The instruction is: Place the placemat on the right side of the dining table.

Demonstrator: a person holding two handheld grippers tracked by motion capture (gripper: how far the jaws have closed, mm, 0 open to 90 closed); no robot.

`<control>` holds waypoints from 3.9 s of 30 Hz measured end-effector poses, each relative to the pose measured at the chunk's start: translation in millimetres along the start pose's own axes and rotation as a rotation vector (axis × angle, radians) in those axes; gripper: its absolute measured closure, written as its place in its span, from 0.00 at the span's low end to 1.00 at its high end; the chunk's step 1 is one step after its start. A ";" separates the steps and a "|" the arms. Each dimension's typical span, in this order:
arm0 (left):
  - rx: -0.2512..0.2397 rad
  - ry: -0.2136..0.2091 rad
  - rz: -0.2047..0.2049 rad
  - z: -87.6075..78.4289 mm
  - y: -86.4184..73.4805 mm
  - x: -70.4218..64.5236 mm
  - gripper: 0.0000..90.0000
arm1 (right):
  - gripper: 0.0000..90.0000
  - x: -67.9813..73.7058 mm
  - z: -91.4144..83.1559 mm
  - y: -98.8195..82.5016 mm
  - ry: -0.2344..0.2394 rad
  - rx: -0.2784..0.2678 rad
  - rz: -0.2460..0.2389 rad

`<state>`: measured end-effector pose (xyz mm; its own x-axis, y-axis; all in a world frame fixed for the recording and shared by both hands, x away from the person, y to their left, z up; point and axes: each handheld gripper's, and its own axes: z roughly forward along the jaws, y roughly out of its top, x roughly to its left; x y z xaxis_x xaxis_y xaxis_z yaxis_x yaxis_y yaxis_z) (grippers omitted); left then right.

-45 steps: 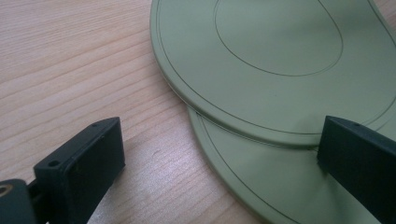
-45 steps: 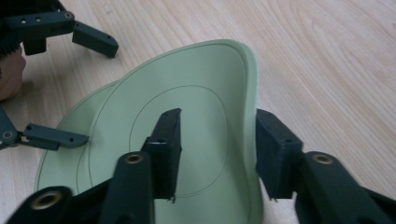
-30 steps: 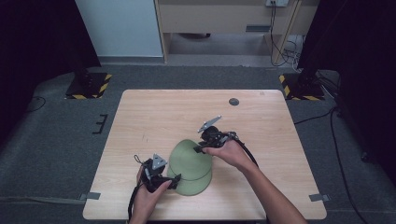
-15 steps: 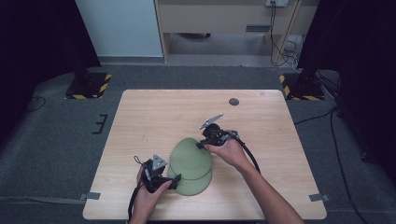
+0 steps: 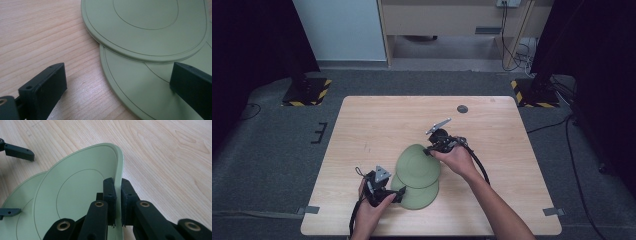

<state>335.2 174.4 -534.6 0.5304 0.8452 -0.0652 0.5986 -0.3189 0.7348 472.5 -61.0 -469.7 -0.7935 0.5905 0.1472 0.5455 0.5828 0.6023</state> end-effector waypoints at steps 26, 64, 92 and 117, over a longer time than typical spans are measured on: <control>-0.010 0.099 -0.132 -23.1 -8.0 55.9 0.03 | 0.93 -0.4 6.5 6.9 -0.035 0.042 -0.032; 0.050 0.167 -0.073 -13.6 -10.2 52.2 0.00 | 0.95 9.0 -27.0 16.0 -0.069 -0.010 -0.045; 0.050 0.167 -0.073 -13.6 -10.3 52.2 0.00 | 0.95 7.7 -61.7 15.4 -0.035 -0.086 -0.017; 0.050 0.166 -0.072 -13.4 -10.1 52.4 0.00 | 0.95 -0.7 -85.4 17.0 -0.023 -0.137 0.030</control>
<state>349.0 227.7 -536.4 0.3814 0.9244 -0.0014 0.6628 -0.2724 0.6974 459.3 -99.2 -392.6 -0.7701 0.6200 0.1502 0.5259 0.4839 0.6995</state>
